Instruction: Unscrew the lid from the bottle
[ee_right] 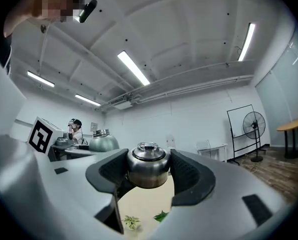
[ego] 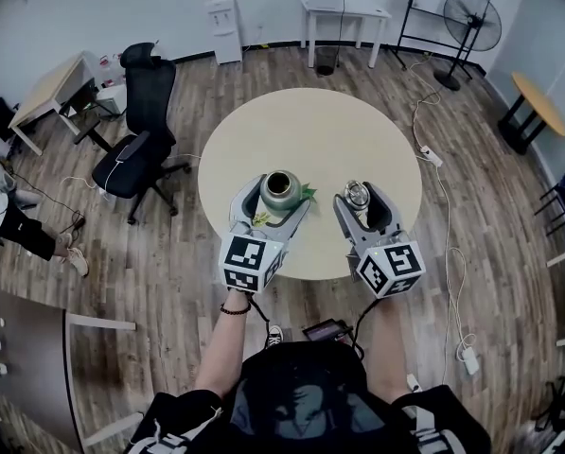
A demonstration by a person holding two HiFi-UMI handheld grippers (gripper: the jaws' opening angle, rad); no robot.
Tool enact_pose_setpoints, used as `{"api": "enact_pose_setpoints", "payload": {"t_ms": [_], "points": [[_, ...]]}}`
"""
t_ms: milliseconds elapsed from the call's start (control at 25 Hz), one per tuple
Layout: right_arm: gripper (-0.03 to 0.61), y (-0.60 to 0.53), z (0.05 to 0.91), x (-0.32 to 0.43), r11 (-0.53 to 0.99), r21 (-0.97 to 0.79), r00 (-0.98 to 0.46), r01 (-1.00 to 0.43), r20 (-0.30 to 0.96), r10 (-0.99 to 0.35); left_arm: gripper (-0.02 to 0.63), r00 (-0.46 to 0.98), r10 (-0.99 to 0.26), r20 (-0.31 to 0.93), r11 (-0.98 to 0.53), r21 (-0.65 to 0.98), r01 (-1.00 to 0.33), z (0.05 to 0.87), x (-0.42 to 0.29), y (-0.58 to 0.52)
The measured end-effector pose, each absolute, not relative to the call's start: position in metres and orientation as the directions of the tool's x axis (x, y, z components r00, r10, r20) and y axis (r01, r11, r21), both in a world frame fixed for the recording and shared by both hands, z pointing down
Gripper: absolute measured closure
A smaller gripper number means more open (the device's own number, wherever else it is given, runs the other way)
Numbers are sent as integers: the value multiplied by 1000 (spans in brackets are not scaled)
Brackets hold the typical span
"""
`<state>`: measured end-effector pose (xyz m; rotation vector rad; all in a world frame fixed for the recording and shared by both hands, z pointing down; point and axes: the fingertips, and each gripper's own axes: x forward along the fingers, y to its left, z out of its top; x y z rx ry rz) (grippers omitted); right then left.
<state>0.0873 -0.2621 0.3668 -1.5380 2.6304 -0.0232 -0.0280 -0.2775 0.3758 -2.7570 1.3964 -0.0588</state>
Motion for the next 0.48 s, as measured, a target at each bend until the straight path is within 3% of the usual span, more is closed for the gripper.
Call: {"api": "enact_pose_setpoints", "payload": {"t_ms": [480], "points": [[314,-265,377,84,486,-35,-485,-873,-39,-874,242,585,-811,23,-585,-70,-808,379,-32,-278]]}}
